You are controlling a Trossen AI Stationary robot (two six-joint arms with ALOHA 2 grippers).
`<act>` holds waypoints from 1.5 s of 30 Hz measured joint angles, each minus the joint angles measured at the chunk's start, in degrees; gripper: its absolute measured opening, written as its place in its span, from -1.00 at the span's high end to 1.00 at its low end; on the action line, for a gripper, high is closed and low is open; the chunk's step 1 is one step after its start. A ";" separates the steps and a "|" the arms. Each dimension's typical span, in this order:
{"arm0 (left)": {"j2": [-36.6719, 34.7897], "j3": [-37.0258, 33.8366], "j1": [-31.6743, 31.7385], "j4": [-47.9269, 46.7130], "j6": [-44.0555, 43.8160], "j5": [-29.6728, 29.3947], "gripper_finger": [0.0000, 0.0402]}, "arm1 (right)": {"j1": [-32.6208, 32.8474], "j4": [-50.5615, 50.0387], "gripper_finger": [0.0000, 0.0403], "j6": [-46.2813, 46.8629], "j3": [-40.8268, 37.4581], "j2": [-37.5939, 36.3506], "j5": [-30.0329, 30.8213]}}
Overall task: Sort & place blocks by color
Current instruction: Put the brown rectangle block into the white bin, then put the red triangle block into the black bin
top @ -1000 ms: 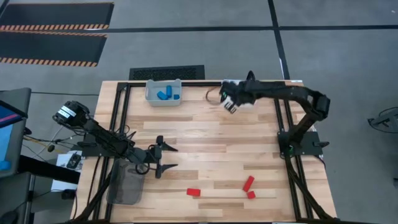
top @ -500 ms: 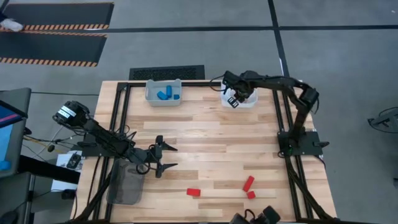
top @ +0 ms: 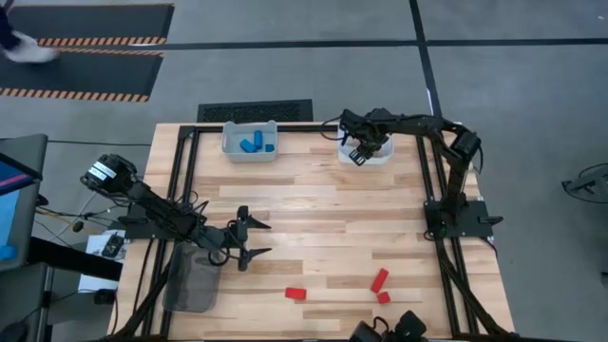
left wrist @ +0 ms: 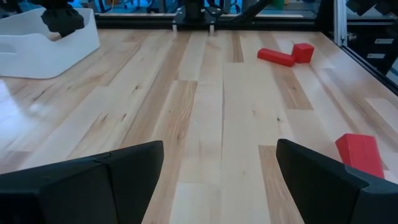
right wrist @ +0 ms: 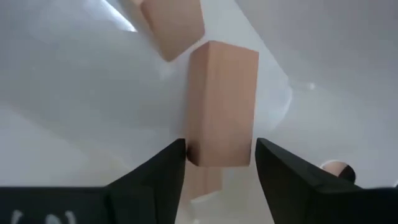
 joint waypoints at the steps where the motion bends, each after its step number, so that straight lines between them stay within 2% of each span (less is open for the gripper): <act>1: 0.00 0.00 0.00 0.01 0.00 -0.06 -0.52 | 0.00 0.01 -0.09 -0.03 0.00 0.00 0.00; 7: 0.00 0.00 0.00 -0.04 0.05 -1.09 -0.52 | 0.00 0.00 -0.13 -0.09 0.00 -0.01 0.50; 12: -0.02 0.00 0.00 -0.22 -0.02 -4.13 -0.52 | 1.36 -0.22 -0.13 0.05 -0.02 -2.37 4.96; 17: -0.02 0.00 0.01 -2.98 -1.52 -8.62 -0.52 | 3.68 -0.06 -0.13 1.53 -0.02 -9.80 8.78; 23: -0.02 -0.02 0.02 -3.98 -2.37 -8.60 -0.52 | 9.05 0.27 -0.13 3.85 -0.26 -22.13 8.94; 29: -0.02 -0.02 0.02 -4.05 -2.89 -8.57 -0.52 | 19.25 5.69 -0.13 8.80 -7.14 -33.45 7.59; 35: -0.02 -0.02 0.02 -3.69 -5.42 -6.58 -0.52 | 35.59 11.91 -0.12 18.62 -16.04 -39.24 7.59; 40: -0.04 0.92 -0.43 -0.82 -5.53 2.90 -0.52 | 50.31 21.54 -0.10 25.88 -19.68 -37.42 10.03; 45: -0.04 3.73 -3.46 -3.42 -4.92 1.71 -0.52 | 61.24 33.25 -0.01 28.61 -19.80 -29.90 10.33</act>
